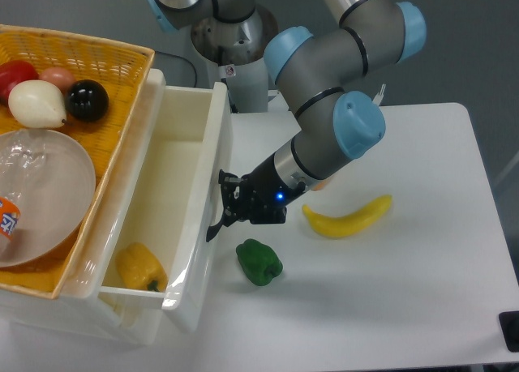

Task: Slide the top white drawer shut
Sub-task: 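Push the drawer front with the gripper, sliding the drawer inward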

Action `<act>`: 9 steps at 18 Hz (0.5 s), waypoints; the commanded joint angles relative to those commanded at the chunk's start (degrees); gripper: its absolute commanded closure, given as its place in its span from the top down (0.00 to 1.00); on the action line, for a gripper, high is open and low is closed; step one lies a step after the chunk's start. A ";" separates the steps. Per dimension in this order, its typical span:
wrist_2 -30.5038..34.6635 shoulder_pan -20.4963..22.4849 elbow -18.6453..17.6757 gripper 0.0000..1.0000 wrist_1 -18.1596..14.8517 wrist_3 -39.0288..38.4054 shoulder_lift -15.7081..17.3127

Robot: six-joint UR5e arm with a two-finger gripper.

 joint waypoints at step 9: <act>-0.09 -0.44 0.26 0.04 -0.09 -0.70 0.44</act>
